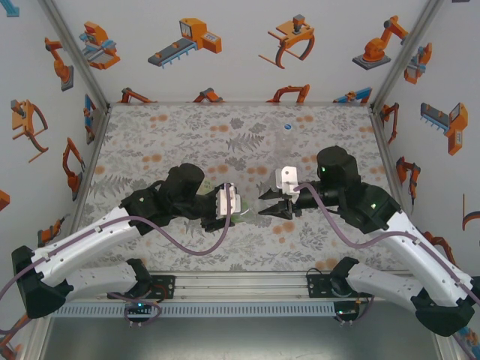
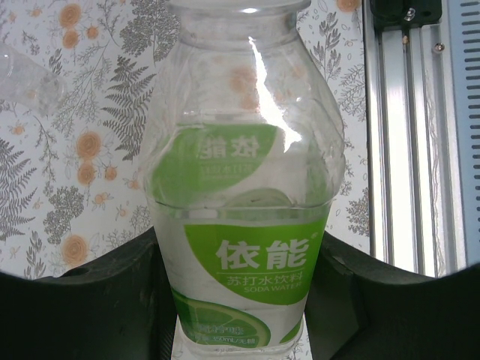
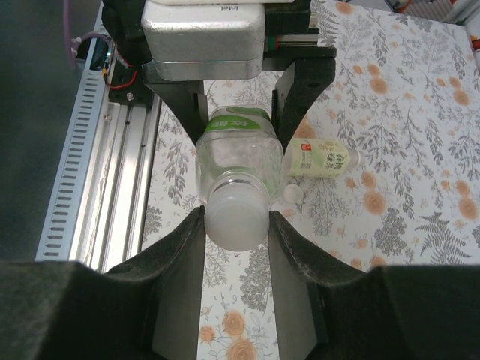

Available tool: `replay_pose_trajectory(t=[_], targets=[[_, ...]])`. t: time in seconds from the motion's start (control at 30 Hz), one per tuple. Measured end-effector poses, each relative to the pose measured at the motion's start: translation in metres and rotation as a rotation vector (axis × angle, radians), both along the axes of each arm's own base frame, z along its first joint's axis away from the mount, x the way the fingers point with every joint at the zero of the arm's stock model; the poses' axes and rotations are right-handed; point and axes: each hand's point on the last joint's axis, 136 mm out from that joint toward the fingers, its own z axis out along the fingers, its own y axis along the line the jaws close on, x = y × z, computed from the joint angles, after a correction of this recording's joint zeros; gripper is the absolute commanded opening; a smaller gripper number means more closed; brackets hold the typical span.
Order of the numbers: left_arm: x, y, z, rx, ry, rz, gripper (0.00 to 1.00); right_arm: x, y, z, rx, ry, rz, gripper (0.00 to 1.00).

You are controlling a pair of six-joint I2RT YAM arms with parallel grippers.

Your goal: Screw on the bottle caps

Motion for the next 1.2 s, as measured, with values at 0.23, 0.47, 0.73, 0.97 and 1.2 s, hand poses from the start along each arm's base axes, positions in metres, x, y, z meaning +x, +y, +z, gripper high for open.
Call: replay_pose_trajectory(t=[0.23, 0.47, 0.73, 0.97, 1.2], targets=[[0.000, 0.000, 0.000, 0.000, 0.000, 0.000, 0.00, 0.001, 0.000, -0.001, -0.003, -0.004, -0.004, 0.00], [-0.001, 0.000, 0.000, -0.002, 0.004, -0.006, 0.00, 0.000, 0.001, -0.001, -0.003, -0.005, 0.002, 0.00], [0.002, 0.001, -0.002, 0.002, -0.004, 0.010, 0.00, 0.004, 0.004, -0.006, -0.018, 0.024, -0.008, 0.00], [0.010, 0.002, -0.008, -0.001, -0.035, 0.053, 0.00, 0.019, 0.006, -0.013, 0.005, 0.165, -0.138, 0.00], [0.025, 0.000, -0.009, 0.005, -0.071, 0.113, 0.00, 0.050, 0.002, -0.018, 0.059, 0.467, -0.411, 0.00]])
